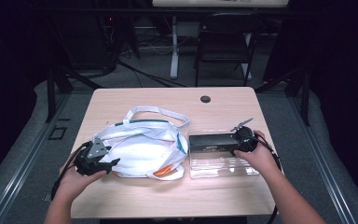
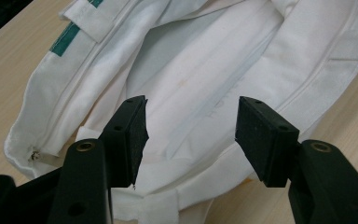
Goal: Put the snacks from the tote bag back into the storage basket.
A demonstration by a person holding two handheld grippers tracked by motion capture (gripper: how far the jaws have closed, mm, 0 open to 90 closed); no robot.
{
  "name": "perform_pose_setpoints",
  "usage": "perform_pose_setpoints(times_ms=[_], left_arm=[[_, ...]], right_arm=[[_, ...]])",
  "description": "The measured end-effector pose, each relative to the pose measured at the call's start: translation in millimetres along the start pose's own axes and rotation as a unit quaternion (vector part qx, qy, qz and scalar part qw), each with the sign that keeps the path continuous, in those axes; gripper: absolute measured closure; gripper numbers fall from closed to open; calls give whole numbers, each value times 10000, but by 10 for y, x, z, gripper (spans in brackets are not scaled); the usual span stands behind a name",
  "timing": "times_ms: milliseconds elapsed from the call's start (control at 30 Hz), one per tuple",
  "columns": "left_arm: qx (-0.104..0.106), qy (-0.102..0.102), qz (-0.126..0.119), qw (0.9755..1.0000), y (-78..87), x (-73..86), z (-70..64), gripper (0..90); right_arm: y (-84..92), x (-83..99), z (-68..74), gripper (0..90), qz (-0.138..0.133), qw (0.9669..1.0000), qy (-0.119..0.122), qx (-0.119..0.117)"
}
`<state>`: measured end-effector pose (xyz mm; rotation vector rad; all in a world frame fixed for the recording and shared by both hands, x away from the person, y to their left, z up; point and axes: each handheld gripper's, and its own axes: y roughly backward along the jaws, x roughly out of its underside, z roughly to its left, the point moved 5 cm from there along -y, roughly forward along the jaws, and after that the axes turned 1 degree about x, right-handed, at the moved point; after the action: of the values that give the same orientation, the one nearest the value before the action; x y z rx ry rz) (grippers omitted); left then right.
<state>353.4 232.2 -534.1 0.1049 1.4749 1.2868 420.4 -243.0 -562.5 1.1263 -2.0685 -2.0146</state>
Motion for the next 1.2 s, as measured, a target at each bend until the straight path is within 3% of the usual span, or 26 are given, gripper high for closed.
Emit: perform_pose_setpoints(times_ms=[533, 1200], left_arm=[[0, 22, 14, 10000, -2, 13, 11, 438], [-6, 9, 36, 10000, 4, 18, 13, 438]], right_arm=[[237, 10, 91, 407, -211, 9996, 141, -133], [562, -129, 498, 422, -771, 9943, 549, -481]])
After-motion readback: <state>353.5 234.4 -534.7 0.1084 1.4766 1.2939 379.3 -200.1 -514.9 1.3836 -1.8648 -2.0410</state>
